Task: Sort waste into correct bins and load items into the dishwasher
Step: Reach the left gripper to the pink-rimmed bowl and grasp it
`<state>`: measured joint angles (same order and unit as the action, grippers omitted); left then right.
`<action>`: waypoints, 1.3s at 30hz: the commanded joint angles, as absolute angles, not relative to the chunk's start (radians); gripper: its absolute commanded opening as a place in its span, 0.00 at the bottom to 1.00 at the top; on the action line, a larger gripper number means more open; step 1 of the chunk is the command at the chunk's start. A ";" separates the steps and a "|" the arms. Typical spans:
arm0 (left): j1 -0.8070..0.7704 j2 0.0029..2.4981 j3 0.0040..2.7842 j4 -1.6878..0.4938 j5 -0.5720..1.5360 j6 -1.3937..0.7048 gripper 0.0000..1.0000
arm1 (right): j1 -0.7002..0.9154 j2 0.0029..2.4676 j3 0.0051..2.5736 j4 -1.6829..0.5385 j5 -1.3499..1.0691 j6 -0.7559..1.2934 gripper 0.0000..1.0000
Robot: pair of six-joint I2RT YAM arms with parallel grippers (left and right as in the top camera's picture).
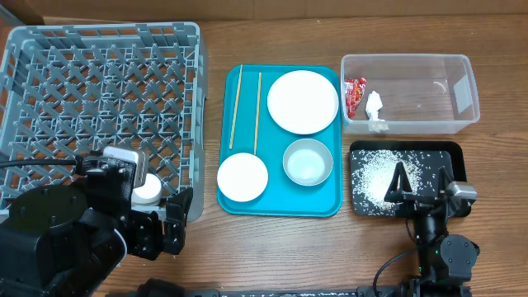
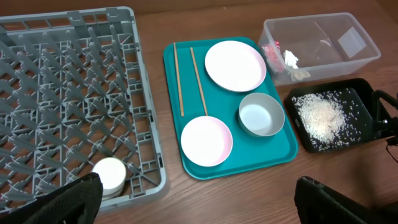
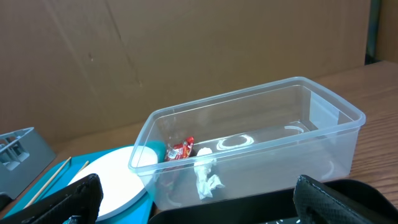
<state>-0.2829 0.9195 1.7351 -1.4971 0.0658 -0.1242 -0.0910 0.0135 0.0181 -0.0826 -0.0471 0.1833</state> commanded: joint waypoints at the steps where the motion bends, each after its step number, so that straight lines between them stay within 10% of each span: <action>1: -0.289 0.923 1.736 -1.496 0.055 -0.131 1.00 | -0.094 0.003 0.008 -0.080 -0.039 0.182 1.00; 17: -0.289 1.082 1.456 -1.282 0.386 -0.254 1.00 | -0.094 0.003 0.008 -0.080 -0.039 0.182 1.00; 39: -0.673 1.818 1.305 -1.077 0.032 -0.426 0.59 | -0.094 0.003 0.008 -0.080 -0.039 0.182 1.00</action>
<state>-0.6571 1.7679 1.3037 -1.0962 0.0471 -0.3882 -0.0910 0.0128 0.0181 -0.0834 -0.0444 0.1829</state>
